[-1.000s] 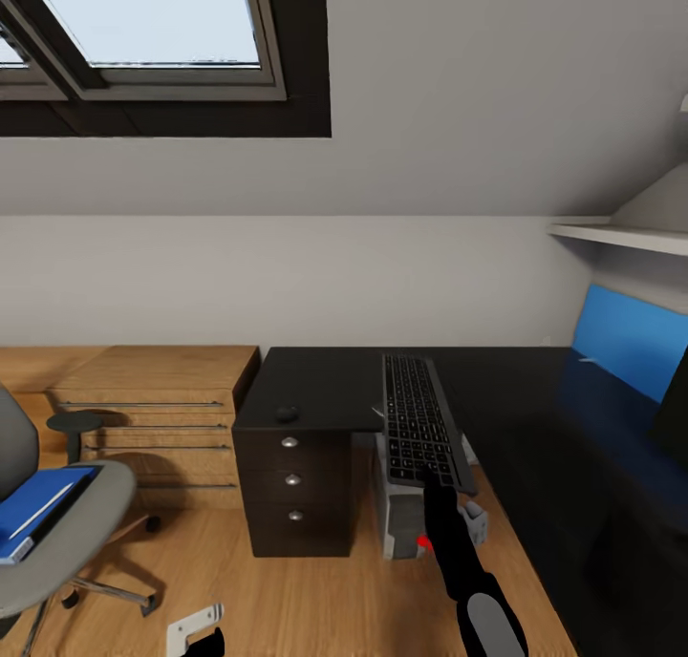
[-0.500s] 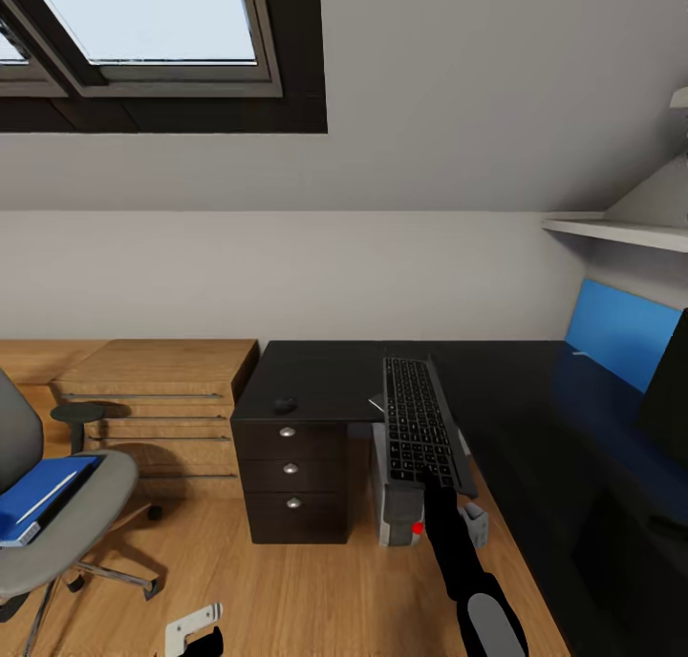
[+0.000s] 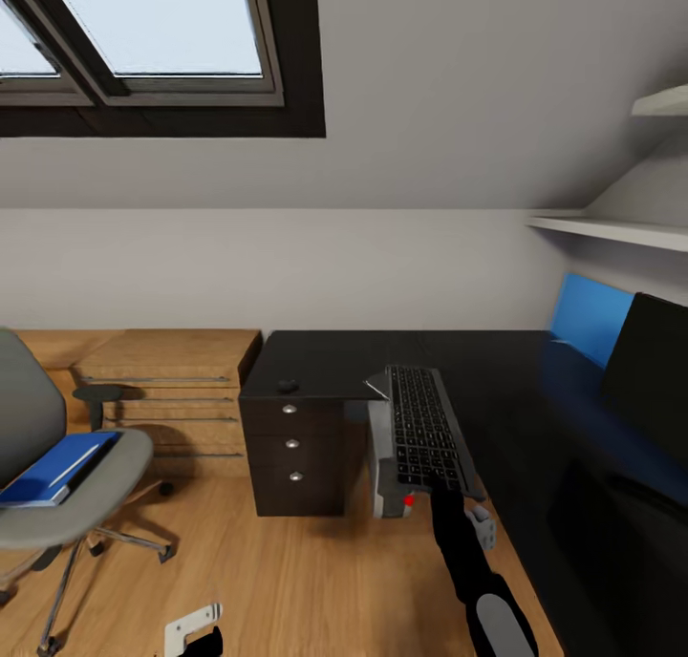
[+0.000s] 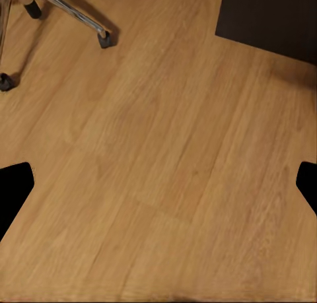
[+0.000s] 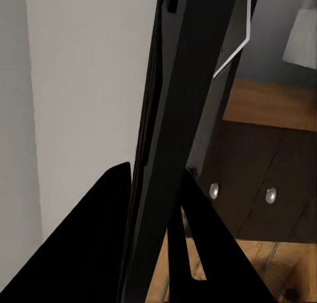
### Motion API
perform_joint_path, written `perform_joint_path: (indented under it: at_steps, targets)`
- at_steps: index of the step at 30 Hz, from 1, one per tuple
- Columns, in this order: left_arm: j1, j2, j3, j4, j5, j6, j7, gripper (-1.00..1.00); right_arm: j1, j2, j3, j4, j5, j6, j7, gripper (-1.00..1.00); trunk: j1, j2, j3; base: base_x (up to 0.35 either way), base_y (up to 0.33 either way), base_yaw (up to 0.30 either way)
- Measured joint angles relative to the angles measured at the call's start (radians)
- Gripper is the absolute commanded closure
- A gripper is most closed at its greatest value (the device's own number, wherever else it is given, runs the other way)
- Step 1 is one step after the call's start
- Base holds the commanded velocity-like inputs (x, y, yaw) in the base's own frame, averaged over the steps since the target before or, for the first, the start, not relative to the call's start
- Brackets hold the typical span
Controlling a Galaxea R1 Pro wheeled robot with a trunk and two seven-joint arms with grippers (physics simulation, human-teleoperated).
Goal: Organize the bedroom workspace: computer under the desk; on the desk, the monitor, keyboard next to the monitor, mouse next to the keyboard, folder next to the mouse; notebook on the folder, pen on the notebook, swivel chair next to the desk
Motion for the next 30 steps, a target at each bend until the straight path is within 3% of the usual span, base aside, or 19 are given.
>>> perform_joint_path:
  at_steps: [6,30]
  targets:
    - [0.0,0.001,0.0,0.0,0.0,0.0,-0.002,-1.0,0.0,-0.019,0.002,0.0,-0.003,0.0,-0.003,1.0,0.0,0.0,0.0,-0.315,-0.187,0.0]
    - [0.0,0.004,0.003,0.0,0.001,-0.001,-0.003,-1.0,0.0,-0.04,0.001,0.004,-0.004,0.0,-0.004,1.0,0.0,0.0,0.0,-0.304,-0.196,0.0]
